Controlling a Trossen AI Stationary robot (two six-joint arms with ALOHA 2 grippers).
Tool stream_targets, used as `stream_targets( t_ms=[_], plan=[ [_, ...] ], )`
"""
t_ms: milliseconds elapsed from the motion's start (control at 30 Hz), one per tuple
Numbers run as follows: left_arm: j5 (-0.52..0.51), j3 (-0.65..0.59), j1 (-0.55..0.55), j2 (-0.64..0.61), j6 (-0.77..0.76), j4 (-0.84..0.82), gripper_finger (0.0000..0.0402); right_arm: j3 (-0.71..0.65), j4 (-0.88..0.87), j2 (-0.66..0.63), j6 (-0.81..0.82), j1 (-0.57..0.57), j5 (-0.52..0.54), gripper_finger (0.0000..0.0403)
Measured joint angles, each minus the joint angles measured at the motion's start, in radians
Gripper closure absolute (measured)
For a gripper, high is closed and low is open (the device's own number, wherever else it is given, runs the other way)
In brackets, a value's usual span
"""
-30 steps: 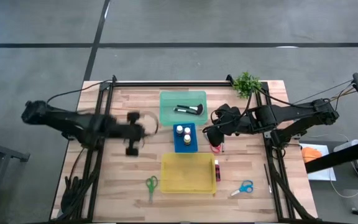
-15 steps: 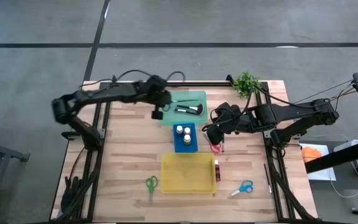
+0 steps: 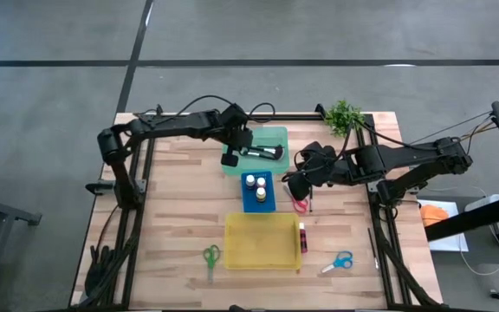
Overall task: Pick & Place Paint Supplies
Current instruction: Put the black lash brush into the green bin, then put the green scissors into the yellow bin
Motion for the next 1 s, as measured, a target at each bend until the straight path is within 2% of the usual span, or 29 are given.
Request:
stream_targets(
  t_ms=[233,567,767,867,1000],
  plan=[
    [0.0,0.0,0.0,0.0,-0.021,0.001,0.0397,0.0,0.0,0.0,-0.008,0.0,0.0,0.019],
    [-0.001,-0.001,0.0,-0.002,-0.054,0.027,0.029,0.0,0.0,0.0,-0.009,0.0,0.002,0.019],
    [0.006,0.003,-0.006,-0.041,-0.097,-0.075,0.0262,0.0,0.0,0.0,-0.008,0.0,0.002,0.019],
    [0.103,0.002,-0.013,-0.116,-0.124,-0.191,0.0261,0.0,0.001,0.0,-0.006,0.0,0.002,0.019],
    [0.335,0.002,-0.04,-0.231,-0.179,-0.41,0.026,-0.002,0.001,0.0,-0.01,0.0,0.002,0.019]
  ],
)
